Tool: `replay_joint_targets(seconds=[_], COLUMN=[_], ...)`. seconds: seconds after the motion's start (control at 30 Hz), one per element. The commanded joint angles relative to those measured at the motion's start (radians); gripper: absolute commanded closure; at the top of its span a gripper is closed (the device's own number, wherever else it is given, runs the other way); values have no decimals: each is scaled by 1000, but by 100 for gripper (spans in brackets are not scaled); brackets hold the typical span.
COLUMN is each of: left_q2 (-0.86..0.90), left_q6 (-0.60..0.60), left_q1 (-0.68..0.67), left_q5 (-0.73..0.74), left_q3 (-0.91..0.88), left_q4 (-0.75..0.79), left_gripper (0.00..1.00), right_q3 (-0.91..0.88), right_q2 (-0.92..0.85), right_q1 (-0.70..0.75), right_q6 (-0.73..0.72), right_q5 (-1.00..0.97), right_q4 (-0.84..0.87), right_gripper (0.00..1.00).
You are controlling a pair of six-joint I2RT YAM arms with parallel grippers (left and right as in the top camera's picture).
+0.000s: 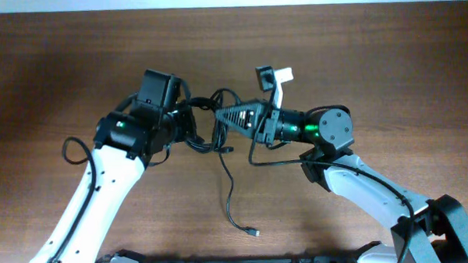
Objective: Untangle cables
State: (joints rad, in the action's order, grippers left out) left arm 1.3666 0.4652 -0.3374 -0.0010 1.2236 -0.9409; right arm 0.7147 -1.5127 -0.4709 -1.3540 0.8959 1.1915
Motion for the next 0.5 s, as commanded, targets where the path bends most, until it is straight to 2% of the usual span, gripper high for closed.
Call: replay_joint_targets(seconds=[0.0, 0.13, 0.3, 0.47], left_q2=[34, 35, 35, 35], left_q6=[2, 2, 2, 5], left_q1=[10, 10, 10, 10], left_q5=[10, 9, 25, 39], left_q3=[7, 7, 7, 7], left_q4=[-14, -1, 8, 7], left_gripper=[100, 100, 100, 100], right_q3=[21, 21, 21, 21], right_q2=[19, 19, 19, 19], right_q1=[14, 13, 13, 13], right_q6=[-145, -355, -333, 256], right_q5=[-253, -393, -516, -481], right_q4=[29, 68, 82, -200], right_gripper=[96, 92, 93, 96])
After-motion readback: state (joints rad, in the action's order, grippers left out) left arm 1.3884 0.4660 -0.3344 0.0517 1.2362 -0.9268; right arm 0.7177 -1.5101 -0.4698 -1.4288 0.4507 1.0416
